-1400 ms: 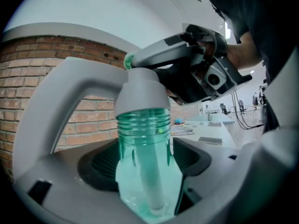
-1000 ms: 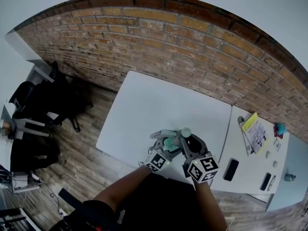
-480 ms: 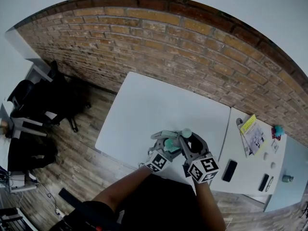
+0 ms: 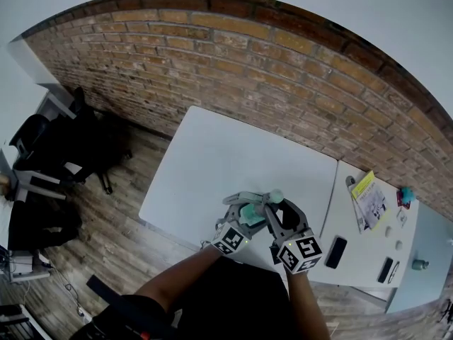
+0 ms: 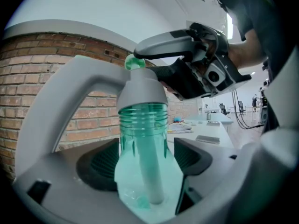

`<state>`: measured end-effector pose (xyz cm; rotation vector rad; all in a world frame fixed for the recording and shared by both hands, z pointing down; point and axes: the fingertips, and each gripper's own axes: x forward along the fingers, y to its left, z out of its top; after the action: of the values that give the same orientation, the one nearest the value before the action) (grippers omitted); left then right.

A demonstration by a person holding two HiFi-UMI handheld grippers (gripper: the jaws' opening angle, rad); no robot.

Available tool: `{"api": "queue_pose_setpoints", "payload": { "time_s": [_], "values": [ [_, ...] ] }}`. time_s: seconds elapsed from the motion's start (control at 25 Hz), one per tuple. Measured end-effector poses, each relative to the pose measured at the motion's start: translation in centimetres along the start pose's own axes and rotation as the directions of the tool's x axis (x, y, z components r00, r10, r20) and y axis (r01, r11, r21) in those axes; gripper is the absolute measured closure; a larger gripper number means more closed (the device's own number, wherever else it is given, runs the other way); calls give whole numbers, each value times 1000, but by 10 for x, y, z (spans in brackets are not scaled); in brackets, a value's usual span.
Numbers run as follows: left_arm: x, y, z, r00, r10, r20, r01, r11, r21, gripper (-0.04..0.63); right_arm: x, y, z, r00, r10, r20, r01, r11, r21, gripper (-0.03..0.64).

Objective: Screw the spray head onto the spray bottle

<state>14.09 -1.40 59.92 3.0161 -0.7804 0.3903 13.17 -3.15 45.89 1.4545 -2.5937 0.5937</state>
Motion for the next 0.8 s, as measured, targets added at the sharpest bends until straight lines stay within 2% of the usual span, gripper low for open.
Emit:
{"api": "queue_pose_setpoints", "payload": {
  "time_s": [0.4, 0.52, 0.68, 0.8],
  "values": [
    [-4, -2, -4, 1000, -7, 3, 7, 1000, 15, 229, -19, -3, -5, 1000, -20, -11, 19, 1000, -6, 456],
    [-2, -1, -4, 1000, -7, 4, 7, 1000, 18, 225, -29, -8, -1, 998, -11, -54, 9, 999, -38, 438],
    [-1, -1, -5, 1000, -13, 6, 12, 1000, 21, 225, -43, -17, 15, 979, 72, -189, -100, 984, -145, 401],
    [-2, 0, -5, 1000, -8, 8, 8, 1000, 10, 225, -43, -13, 34, 937, 158, -312, -245, 933, -263, 380]
  ]
}}
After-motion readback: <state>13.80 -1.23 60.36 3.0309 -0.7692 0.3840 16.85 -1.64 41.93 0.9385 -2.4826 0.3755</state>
